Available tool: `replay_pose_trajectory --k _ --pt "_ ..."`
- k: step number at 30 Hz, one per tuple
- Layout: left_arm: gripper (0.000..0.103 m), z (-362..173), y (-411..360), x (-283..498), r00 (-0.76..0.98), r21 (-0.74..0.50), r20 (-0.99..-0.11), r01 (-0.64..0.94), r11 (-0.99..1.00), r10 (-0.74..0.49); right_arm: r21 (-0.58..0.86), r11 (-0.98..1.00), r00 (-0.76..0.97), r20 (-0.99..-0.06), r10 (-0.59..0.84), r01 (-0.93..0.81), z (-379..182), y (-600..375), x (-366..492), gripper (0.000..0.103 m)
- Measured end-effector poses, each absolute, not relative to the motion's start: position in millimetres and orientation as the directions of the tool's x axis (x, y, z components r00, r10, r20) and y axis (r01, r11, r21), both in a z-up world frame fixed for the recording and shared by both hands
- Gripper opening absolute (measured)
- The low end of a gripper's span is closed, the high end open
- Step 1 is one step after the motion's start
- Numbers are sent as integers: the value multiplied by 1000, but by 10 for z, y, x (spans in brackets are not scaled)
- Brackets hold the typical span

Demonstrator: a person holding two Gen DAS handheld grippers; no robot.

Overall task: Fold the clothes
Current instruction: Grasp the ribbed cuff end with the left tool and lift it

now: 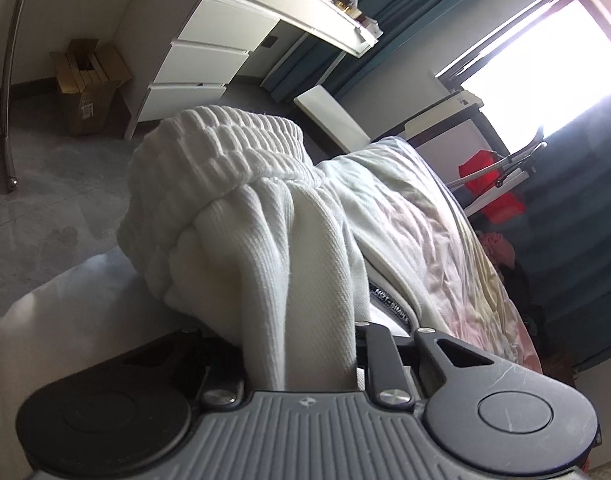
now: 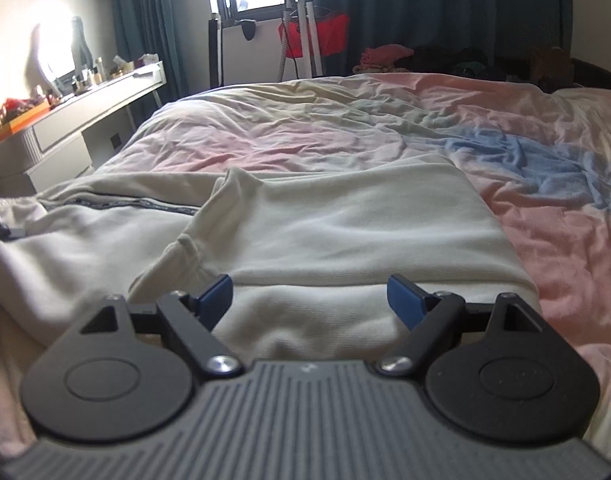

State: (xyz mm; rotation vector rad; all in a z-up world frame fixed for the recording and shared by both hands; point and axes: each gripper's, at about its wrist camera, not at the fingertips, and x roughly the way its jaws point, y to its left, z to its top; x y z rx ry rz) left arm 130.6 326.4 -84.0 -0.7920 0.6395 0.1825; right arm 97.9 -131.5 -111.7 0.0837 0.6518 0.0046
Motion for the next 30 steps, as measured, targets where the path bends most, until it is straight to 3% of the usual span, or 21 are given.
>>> replay_pose_trajectory --k 6,11,18,25,30 --pt "14 -379 2840 1218 871 -555 -490 -283 782 -32 -1 1000 756 -655 7 -10 -1259 -1161 1073 85" --pt "14 192 2203 1040 920 -509 -392 -196 838 -23 224 974 773 -621 129 18 -989 -1442 929 85" --pt "13 893 970 949 949 -377 -314 -99 921 -26 374 913 840 -537 73 160 -703 -2093 655 86" --pt "13 1021 -495 1252 958 -282 -281 -22 959 -61 492 836 912 -411 -23 243 -446 -2805 303 86" --pt "13 621 -1631 1347 951 -215 -283 63 975 -124 568 766 931 -350 -106 301 -403 -3219 91 87"
